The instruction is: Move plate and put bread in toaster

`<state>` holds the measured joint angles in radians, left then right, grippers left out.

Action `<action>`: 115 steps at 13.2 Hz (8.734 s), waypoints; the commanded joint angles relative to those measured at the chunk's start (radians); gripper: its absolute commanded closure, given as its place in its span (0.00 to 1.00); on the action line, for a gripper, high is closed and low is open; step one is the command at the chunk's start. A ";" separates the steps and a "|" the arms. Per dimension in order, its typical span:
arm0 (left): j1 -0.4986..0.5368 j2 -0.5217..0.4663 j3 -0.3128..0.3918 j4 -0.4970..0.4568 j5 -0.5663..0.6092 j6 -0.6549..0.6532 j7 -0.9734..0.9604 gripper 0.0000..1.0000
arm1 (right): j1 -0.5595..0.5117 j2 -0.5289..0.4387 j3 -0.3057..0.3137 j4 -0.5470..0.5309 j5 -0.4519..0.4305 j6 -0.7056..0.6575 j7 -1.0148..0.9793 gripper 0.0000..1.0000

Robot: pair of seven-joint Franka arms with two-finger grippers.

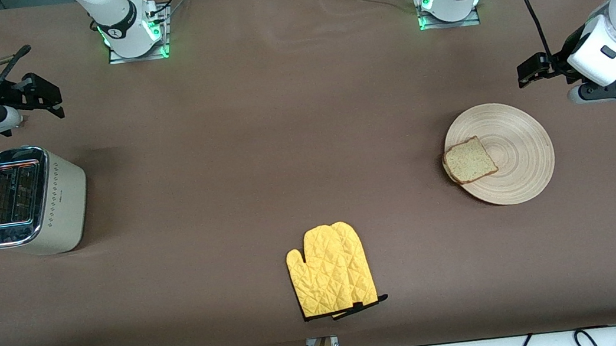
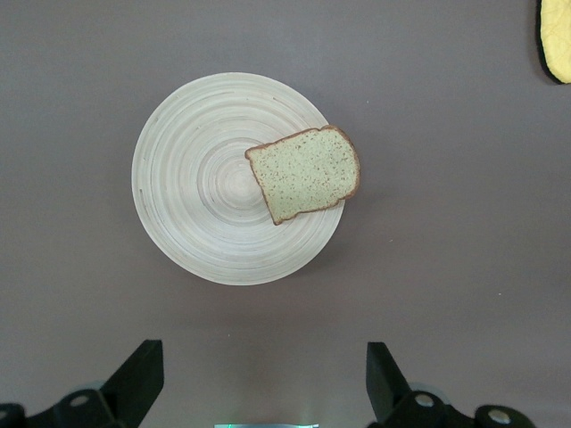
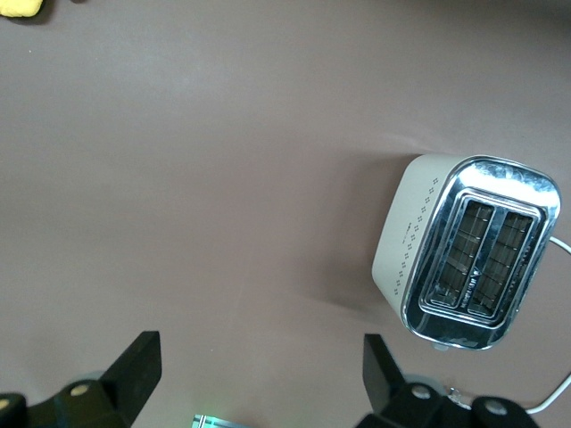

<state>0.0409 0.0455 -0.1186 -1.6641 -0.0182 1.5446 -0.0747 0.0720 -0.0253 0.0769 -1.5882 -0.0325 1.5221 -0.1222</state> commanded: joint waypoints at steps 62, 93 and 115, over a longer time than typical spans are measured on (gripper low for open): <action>0.512 0.771 -0.070 0.090 -0.749 0.060 0.860 1.00 | -0.004 0.005 -0.022 -0.038 0.028 -0.022 -0.042 0.00; 0.144 0.622 -0.250 -0.194 -0.777 0.551 0.724 0.00 | 0.060 0.175 -0.039 -0.208 0.334 0.309 -0.014 0.00; 0.119 0.170 -0.283 0.208 0.205 0.022 -0.050 0.00 | 0.385 0.682 -0.045 -0.156 0.818 0.884 -0.022 0.65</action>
<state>0.1499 0.2570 -0.3990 -1.4567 0.1666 1.5983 -0.1167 0.4628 0.6707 0.0370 -1.7429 0.7603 2.4521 -0.1228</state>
